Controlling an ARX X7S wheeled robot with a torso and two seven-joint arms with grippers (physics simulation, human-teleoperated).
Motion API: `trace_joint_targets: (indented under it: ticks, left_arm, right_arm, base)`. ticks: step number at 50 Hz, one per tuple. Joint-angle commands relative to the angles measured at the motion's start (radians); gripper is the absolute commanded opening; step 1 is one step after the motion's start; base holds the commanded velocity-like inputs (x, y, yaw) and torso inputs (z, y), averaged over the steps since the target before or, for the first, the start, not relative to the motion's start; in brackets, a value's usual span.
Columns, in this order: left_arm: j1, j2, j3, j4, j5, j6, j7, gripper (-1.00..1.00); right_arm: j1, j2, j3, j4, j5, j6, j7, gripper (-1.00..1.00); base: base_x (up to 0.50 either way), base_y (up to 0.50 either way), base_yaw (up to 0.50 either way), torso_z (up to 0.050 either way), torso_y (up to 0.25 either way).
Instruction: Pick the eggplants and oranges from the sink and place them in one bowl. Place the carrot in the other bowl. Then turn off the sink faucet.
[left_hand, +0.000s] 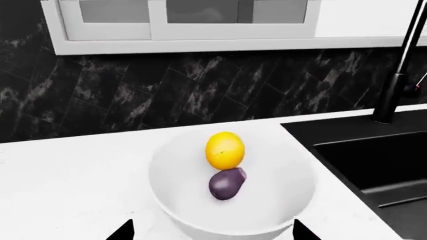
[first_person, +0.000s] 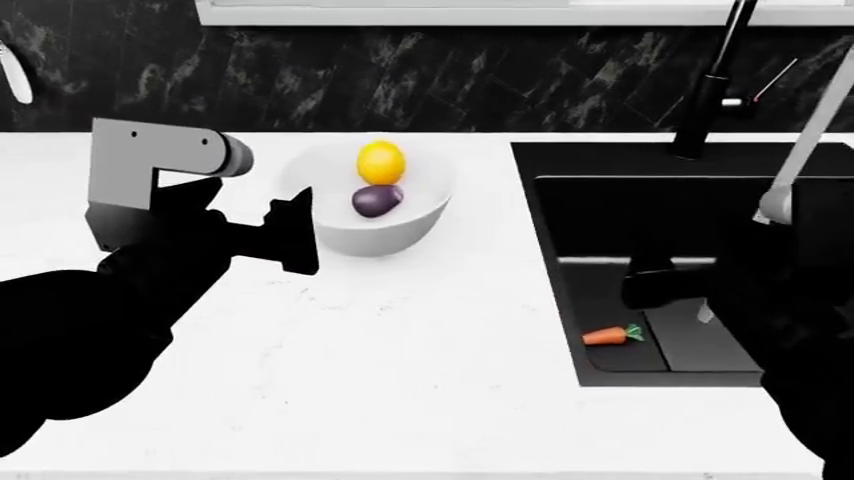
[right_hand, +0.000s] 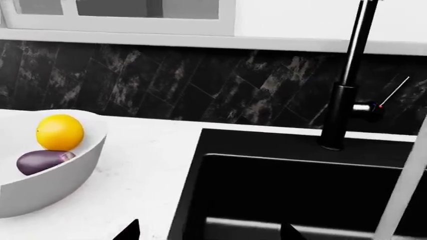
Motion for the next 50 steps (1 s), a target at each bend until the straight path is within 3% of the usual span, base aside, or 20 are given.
trace_joint_targets:
  ticks: [1,24,32,50]
  left_arm:
    - [-0.004,-0.004,-0.003,0.005,-0.009,-0.002,-0.004,1.00]
    - [-0.009,0.012,0.007,0.011,-0.009,-0.007,-0.012,1.00]
    - [0.012,0.020,0.009,0.006,0.001,0.008,-0.008,1.00]
    - [0.018,0.022,0.012,0.002,0.005,0.012,-0.002,1.00]
  right_arm:
    - [-0.027,0.002,0.022,-0.011,-0.003,-0.024,0.006,1.00]
    - [-0.063,0.006,0.057,-0.034,0.009,-0.028,0.017,1.00]
    - [-0.043,0.025,-0.014,0.001,-0.017,-0.058,0.015,1.00]
    - [-0.066,0.035,-0.024,-0.005,-0.018,-0.091,0.009,1.00]
  base:
    - [0.02,-0.50,0.00,0.000,0.000]
    - [0.01,-0.50,0.00,0.000,0.000]
    - [0.00,-0.50,0.00,0.000,0.000]
    - [0.13,-0.36,0.00,0.000,0.000]
